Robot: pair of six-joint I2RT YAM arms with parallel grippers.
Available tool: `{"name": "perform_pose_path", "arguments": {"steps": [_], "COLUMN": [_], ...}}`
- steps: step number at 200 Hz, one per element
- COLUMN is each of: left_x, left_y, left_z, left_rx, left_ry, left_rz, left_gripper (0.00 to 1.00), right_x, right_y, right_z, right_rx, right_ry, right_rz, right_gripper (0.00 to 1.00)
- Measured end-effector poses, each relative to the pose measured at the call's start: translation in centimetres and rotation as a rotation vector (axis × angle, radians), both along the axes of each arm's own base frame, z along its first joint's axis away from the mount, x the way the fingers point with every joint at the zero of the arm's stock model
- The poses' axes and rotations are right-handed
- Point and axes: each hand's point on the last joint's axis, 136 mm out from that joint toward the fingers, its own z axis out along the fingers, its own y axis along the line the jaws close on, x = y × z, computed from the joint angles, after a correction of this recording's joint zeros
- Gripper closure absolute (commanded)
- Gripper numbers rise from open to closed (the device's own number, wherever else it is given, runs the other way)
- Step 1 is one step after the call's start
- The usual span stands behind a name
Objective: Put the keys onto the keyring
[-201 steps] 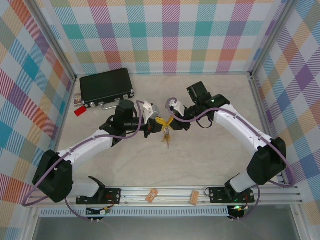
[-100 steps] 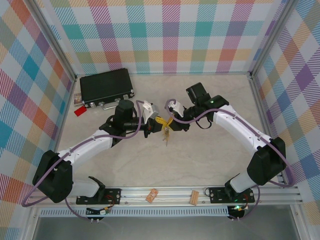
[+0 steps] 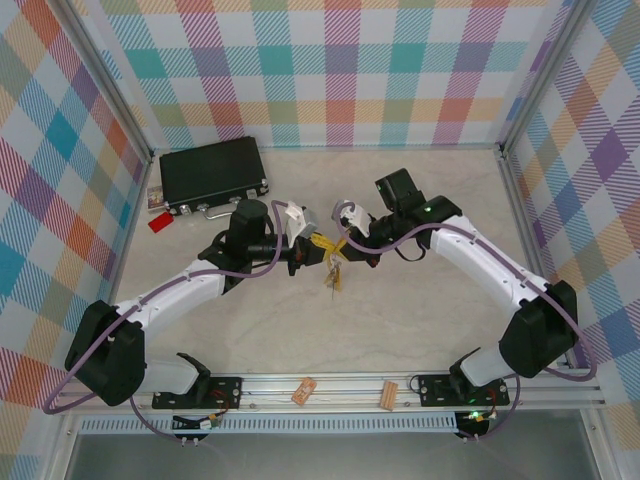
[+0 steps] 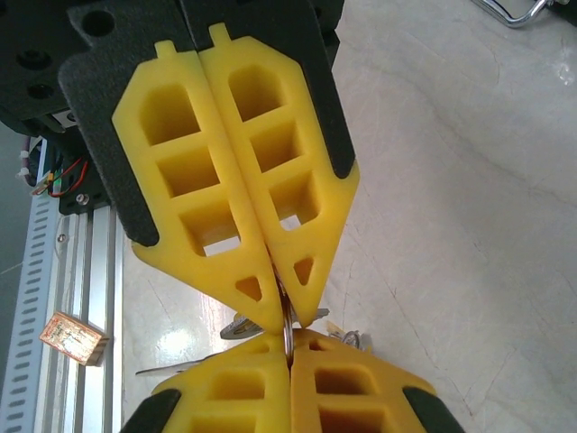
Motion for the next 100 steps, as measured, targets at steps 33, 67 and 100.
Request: {"name": "perform_pose_path", "arguments": {"steps": [33,67,100], "left_x": [0.5,0.6,0.2], "left_y": [0.0,0.5,1.5], "left_z": [0.5,2.7,4.9], "left_rx": [-0.017,-0.093,-0.178], "left_ry": [-0.002,-0.048,-0.103], "left_rz": [0.023,0.075,0.131], "left_gripper": [0.67,0.59,0.59], "right_x": [-0.1,-0.2,-0.2], "right_y": [0.0,0.0,0.0], "right_z": [0.2,0.7,2.1], "right_rx": [0.019,0.07,0.171], "right_ry": [-0.018,-0.057,-0.127], "right_rz": [-0.004,-0.028,-0.06], "right_gripper": [1.0,1.0,1.0]}}
